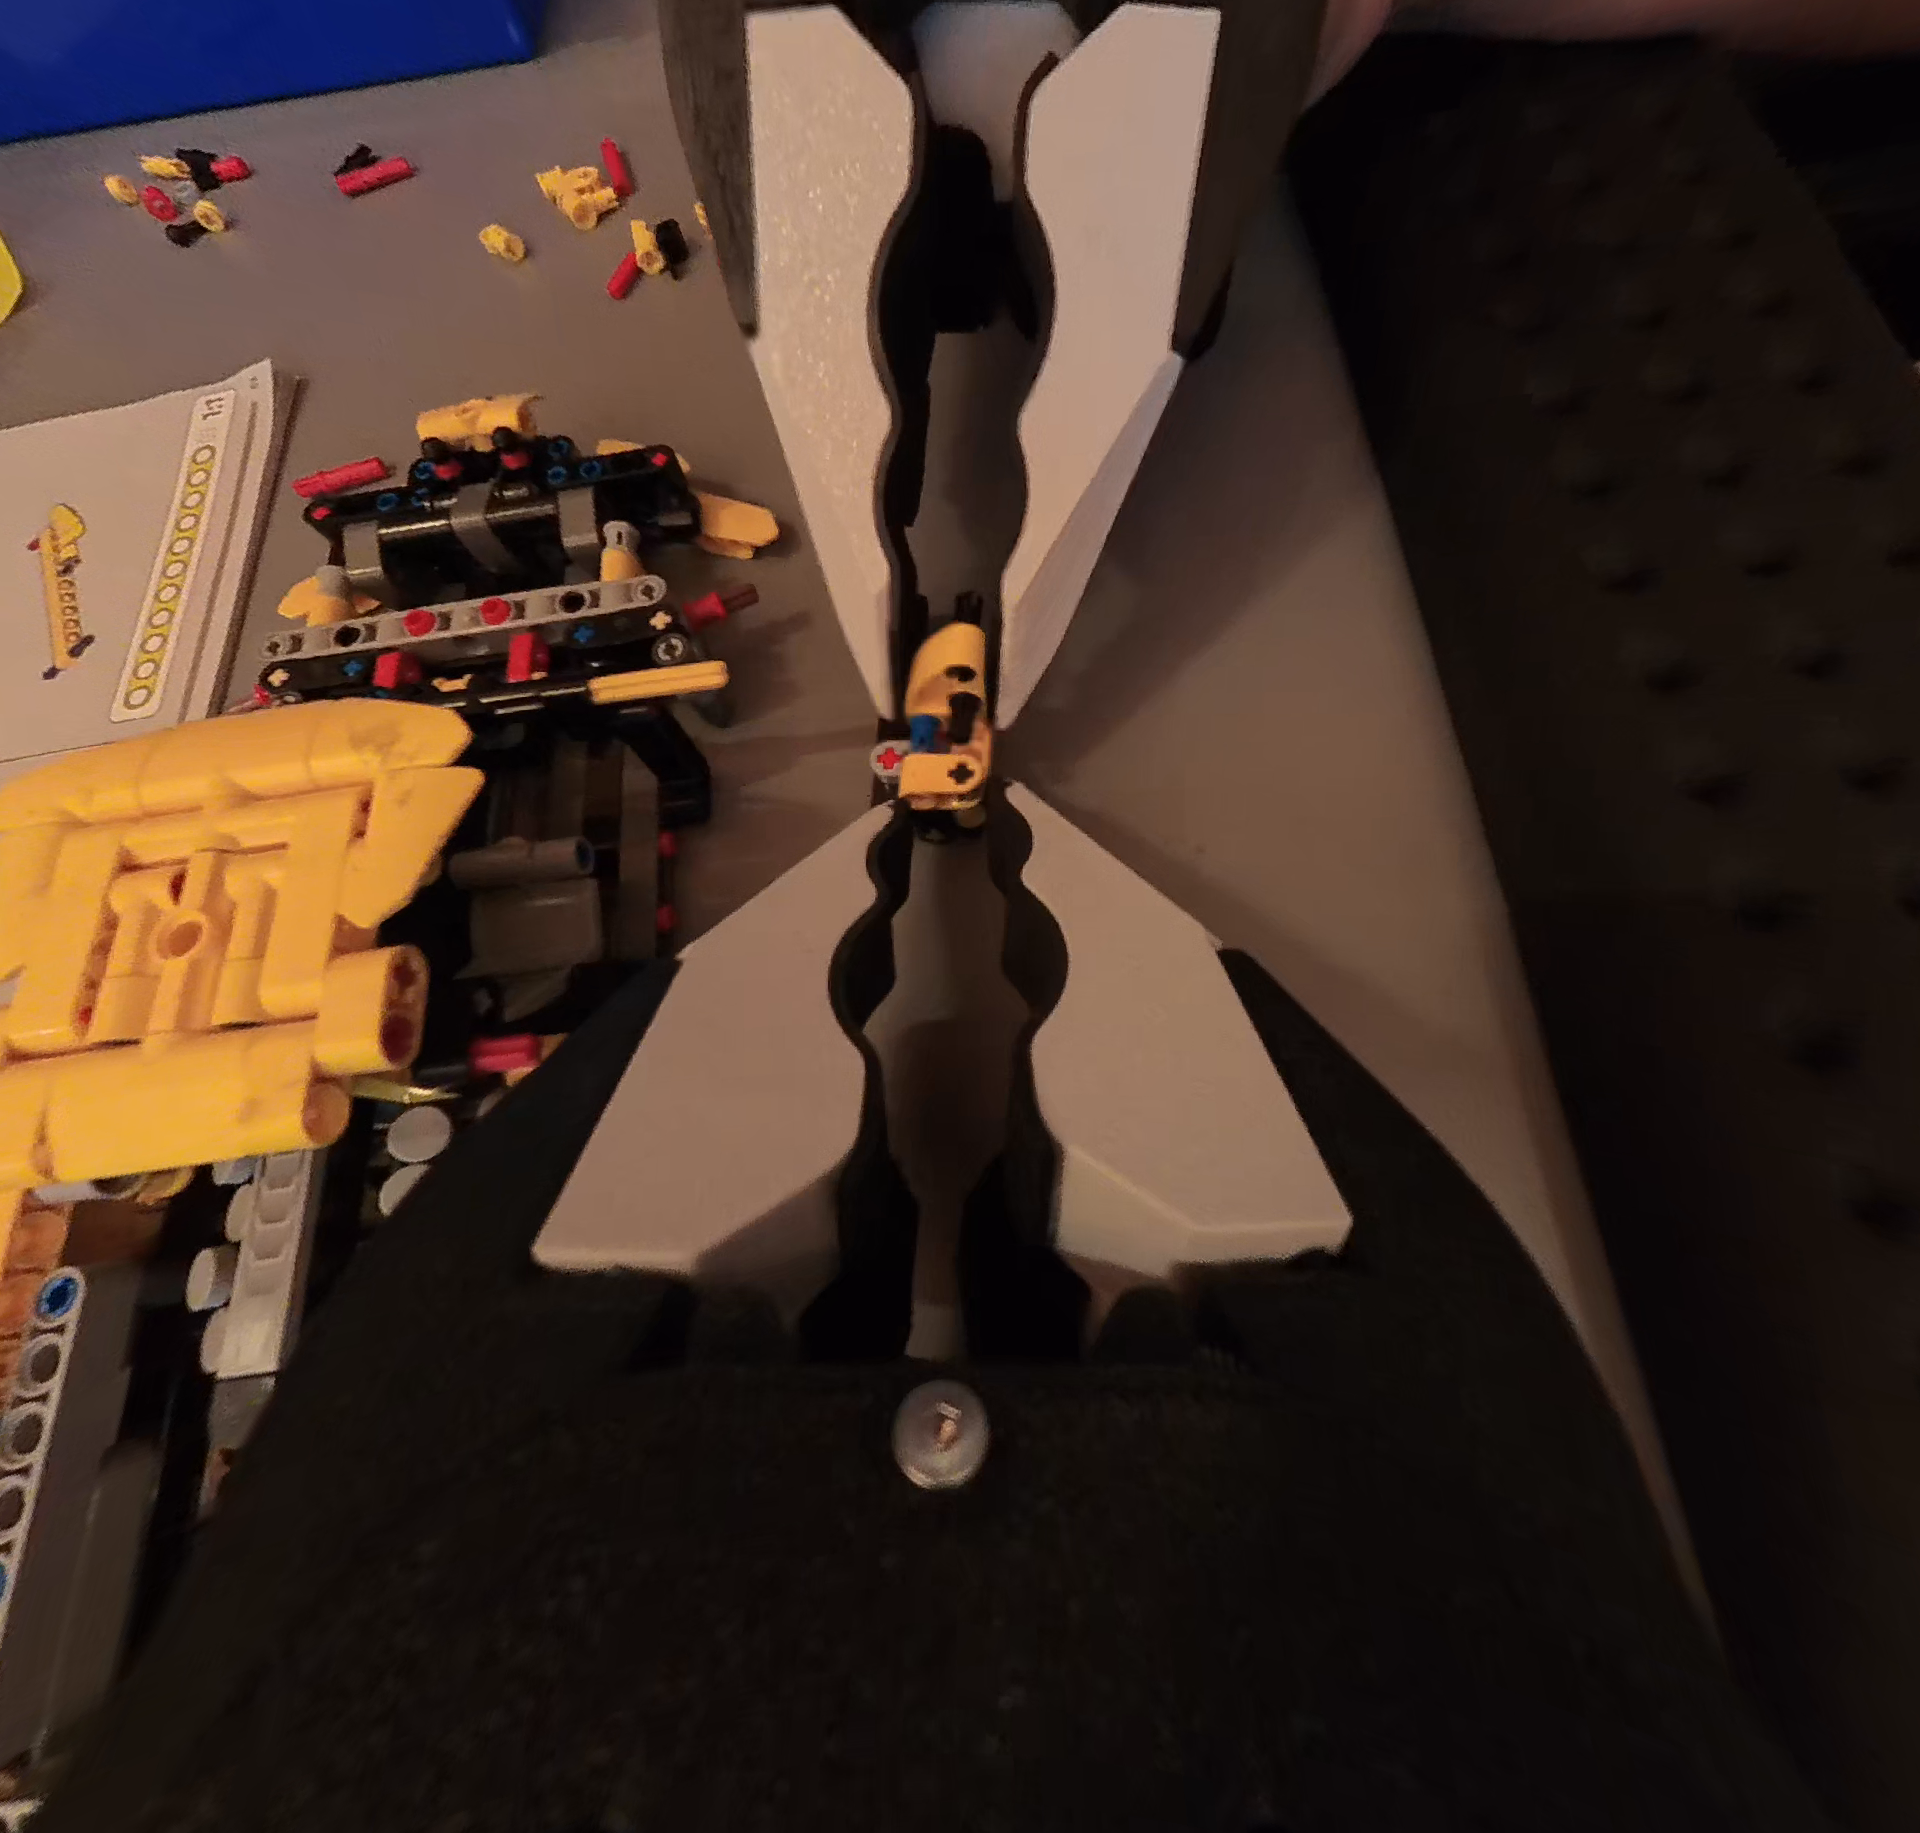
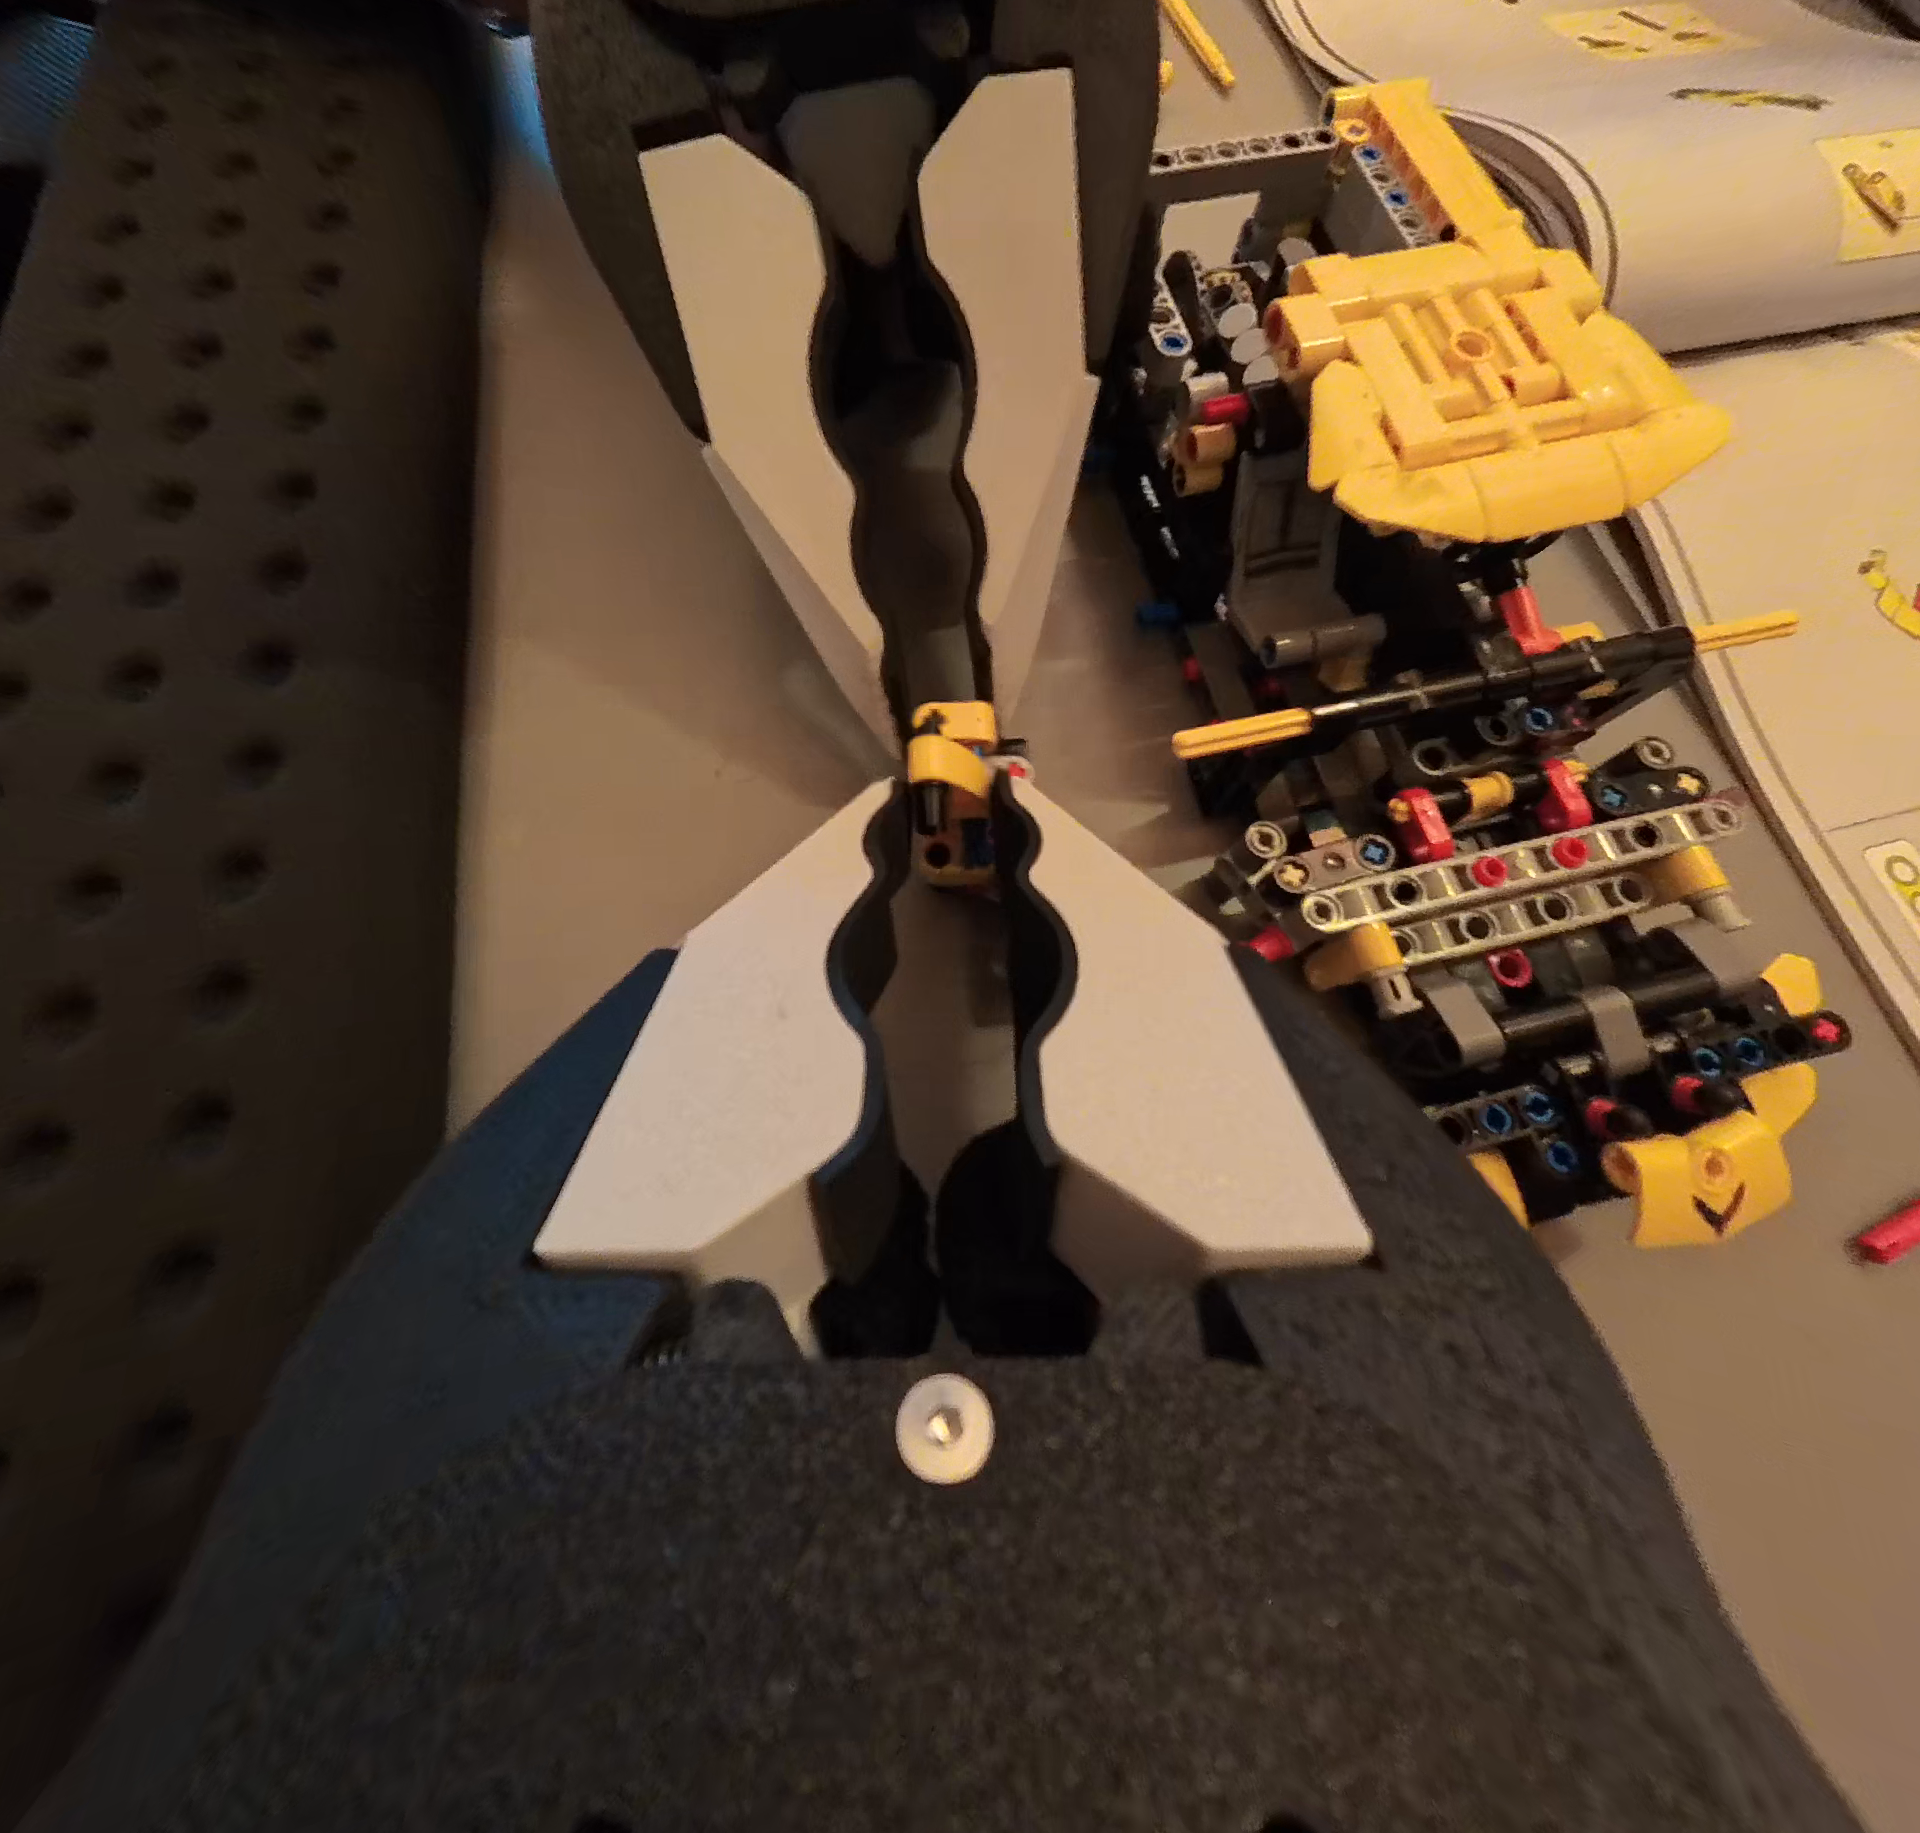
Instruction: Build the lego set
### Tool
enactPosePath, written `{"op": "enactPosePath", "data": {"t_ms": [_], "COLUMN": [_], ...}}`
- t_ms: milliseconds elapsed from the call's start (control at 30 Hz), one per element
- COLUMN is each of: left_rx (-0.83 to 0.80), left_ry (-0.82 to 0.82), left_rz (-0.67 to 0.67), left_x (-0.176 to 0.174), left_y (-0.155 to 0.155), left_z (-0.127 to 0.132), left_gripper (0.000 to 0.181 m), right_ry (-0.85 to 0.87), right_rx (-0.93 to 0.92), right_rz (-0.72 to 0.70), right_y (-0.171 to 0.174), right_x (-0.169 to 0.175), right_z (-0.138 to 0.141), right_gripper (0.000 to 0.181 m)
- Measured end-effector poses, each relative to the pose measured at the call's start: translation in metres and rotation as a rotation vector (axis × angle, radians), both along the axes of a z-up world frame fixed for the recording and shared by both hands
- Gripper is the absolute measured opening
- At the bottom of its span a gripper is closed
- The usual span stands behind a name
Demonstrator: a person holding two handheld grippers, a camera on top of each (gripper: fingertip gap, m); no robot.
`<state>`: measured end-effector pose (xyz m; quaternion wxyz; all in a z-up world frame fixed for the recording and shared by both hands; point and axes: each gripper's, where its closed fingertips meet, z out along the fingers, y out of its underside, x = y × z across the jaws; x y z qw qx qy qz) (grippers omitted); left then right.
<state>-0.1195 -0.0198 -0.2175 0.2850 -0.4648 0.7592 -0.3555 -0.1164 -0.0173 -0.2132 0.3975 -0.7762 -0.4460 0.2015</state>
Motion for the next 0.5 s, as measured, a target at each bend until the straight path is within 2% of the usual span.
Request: {"op": "enactPosePath", "data": {"t_ms": [500], "left_rx": [0.023], "left_ry": [-0.042], "left_rz": [-0.022], "left_x": [-0.0006], "left_y": [-0.0037], "left_z": [0.0046], "left_gripper": [0.013], "right_ry": [0.056], "right_rx": [-0.037], "right_rz": [-0.003], "right_y": [-0.0021], "right_x": [-0.0024], "right_z": [0.0041], "right_gripper": [0.015]}}
